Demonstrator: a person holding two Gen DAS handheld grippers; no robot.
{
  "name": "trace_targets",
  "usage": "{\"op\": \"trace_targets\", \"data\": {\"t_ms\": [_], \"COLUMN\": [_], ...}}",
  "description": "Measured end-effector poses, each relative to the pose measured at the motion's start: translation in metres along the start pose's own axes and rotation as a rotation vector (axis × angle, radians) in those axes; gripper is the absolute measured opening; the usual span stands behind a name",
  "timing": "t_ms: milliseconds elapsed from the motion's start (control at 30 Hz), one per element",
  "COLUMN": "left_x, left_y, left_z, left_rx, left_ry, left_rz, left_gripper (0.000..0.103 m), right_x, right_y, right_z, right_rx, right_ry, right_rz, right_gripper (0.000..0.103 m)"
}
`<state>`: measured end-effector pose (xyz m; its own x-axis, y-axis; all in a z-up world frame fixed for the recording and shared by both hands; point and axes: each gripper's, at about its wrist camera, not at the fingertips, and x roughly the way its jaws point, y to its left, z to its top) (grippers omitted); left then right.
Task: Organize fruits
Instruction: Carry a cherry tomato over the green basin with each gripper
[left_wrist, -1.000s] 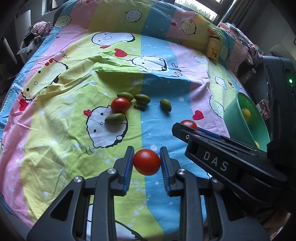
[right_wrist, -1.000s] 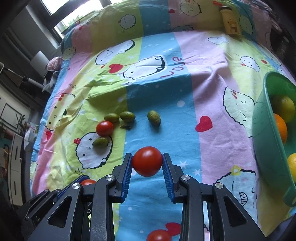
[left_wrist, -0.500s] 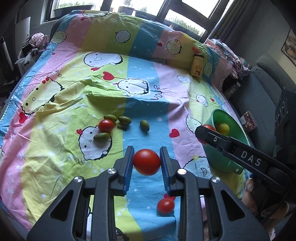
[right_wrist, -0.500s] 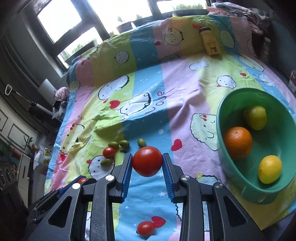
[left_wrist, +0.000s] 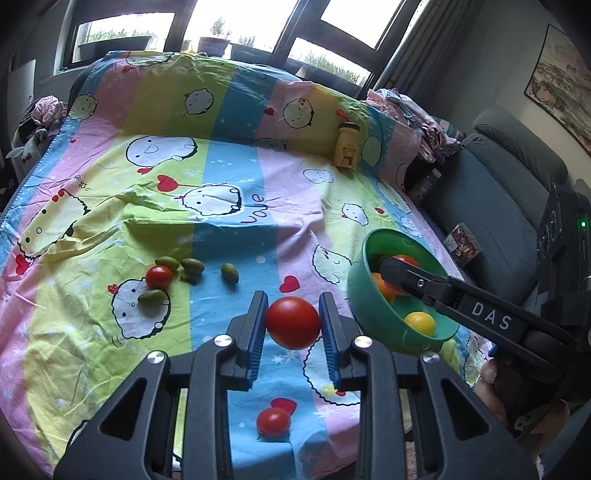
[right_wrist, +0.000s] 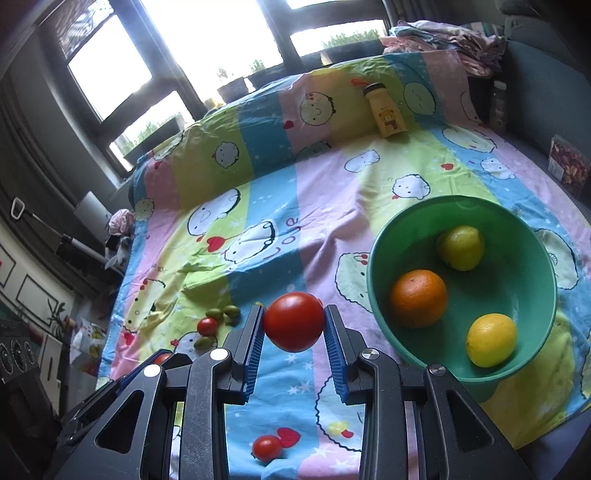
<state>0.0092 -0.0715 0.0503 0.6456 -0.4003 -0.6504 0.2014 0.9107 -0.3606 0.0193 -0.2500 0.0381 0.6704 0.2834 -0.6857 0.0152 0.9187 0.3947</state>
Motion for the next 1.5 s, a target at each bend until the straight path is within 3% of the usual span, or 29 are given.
{"op": "trace_targets", "data": {"t_ms": [700, 1133, 1500], "left_x": [0.041, 0.076, 0.106], "left_y": [-0.081, -0.127, -0.149], "left_z": [0.012, 0.01, 0.003], "left_rx": [0.125, 0.192, 0.22], "left_ry": [0.037, 0.091, 0.154], "left_rz": [-0.108, -0.166, -0.201], "left_gripper": [0.028, 0.028, 0.028], "right_x": [-0.052, -0.056, -0.052], "right_y": [-0.084, -0.137, -0.156], "right_z": [0.014, 0.014, 0.011], "right_rx": [0.19, 0.315, 0.355], "right_ry": [-0.131, -0.133, -0.108], "right_rz": [-0.039, -0.056, -0.079], "right_gripper": [0.034, 0.034, 0.035]}}
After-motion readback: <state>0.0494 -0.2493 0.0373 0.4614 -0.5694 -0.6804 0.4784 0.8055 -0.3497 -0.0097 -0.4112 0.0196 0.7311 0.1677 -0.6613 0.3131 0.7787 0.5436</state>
